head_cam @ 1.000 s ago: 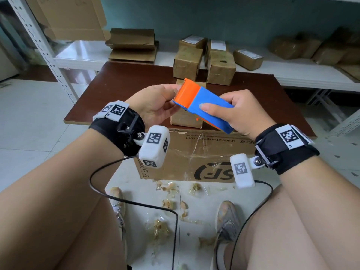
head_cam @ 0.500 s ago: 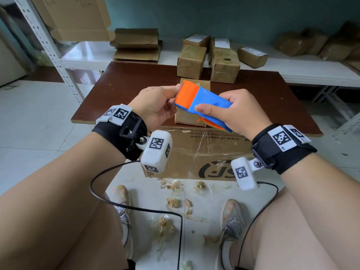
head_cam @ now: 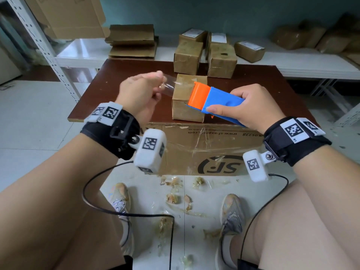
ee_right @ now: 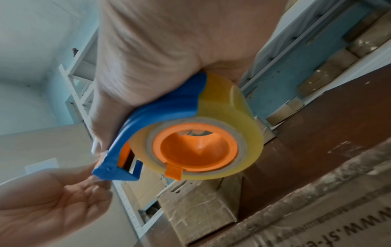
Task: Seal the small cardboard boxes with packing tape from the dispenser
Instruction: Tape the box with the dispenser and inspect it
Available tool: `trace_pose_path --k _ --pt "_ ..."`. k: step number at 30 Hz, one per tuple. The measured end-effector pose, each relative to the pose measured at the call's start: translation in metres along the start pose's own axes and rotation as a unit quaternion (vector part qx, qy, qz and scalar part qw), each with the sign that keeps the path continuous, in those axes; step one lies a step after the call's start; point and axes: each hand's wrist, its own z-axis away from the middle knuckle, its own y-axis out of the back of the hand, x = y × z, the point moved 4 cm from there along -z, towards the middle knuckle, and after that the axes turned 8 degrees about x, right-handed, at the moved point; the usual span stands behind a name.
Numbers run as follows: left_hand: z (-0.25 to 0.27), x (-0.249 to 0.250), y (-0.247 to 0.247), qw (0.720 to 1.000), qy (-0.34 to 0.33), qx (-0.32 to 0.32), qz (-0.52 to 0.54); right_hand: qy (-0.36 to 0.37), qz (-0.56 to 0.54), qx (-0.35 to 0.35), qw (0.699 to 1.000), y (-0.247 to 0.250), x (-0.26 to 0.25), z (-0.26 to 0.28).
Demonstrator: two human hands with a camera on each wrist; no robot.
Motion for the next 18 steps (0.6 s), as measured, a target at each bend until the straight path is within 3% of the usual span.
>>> trace_pose_path --k 6,10,14,18 --pt "0.02 0.001 -0.004 0.982 -0.11 -0.062 -0.139 -0.056 0.065 0.013 0.996 -0.008 0.017 0.006" --pt "0.031 0.001 -0.019 0.965 -0.204 -0.082 -0.145 -0.066 0.116 0.056 0.99 -0.009 0.006 0.002" --pt "0.041 0.003 -0.033 0.933 -0.297 -0.1 -0.178 -0.088 0.157 0.142 0.973 0.005 -0.006 -0.003" --pt "0.044 0.007 -0.048 0.928 -0.328 -0.071 -0.163 -0.123 0.154 0.172 0.965 0.007 -0.012 -0.011"
